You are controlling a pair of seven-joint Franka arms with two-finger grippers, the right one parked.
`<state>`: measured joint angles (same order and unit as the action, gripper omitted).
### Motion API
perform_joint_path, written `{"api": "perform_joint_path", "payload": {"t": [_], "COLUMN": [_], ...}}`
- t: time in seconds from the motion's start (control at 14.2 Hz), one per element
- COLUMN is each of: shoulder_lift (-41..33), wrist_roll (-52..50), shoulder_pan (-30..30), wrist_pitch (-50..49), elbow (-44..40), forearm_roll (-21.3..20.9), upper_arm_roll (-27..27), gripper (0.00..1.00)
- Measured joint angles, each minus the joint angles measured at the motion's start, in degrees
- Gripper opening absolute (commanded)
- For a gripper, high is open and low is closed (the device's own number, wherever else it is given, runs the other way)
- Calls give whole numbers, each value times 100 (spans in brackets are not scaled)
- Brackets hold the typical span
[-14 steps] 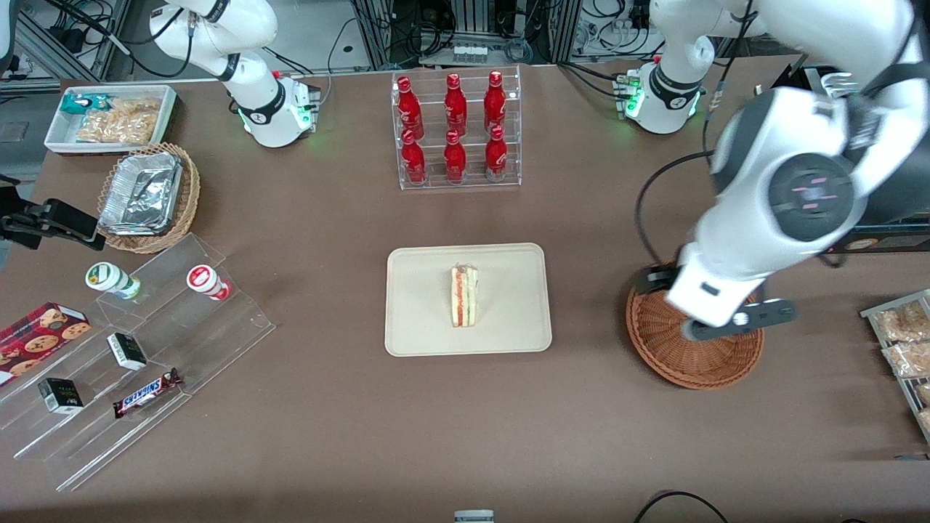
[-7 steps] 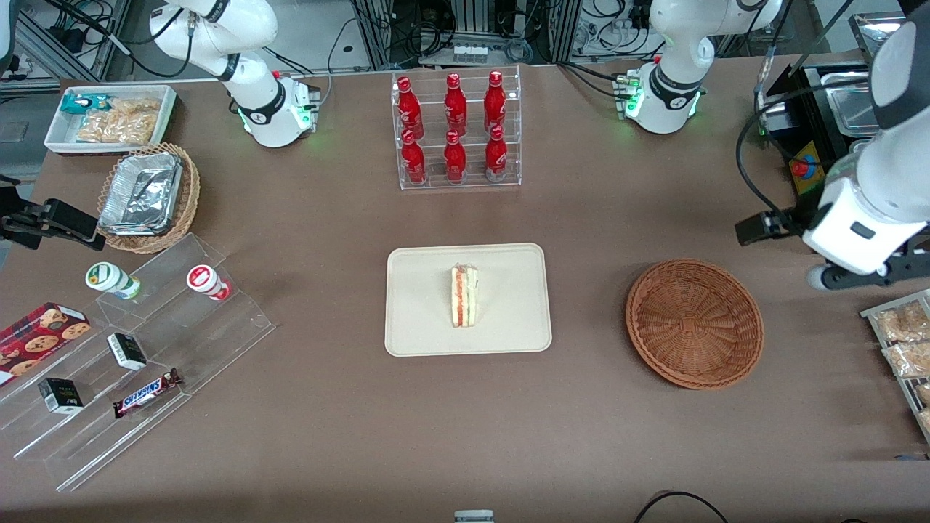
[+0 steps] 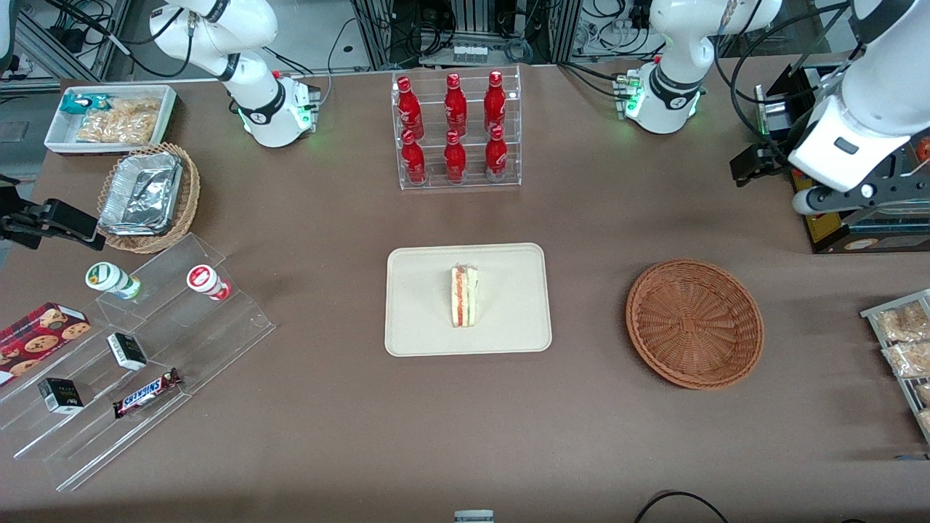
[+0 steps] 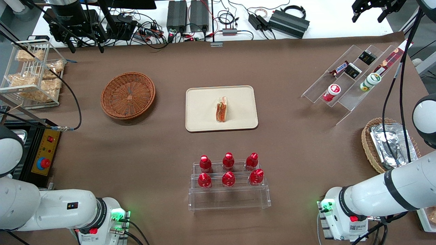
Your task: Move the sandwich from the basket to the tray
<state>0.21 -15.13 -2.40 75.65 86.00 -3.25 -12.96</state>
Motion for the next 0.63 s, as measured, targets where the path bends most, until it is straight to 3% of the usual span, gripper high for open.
{"api": "perform_joint_path", "payload": {"t": [0.63], "shoulder_lift": [-71], "wrist_roll": [25], "shoulder_pan": [-1], "wrist_pitch": [481], "elbow": [217], "forearm_roll": [15], "upper_arm_roll": [64], "gripper": [100]}}
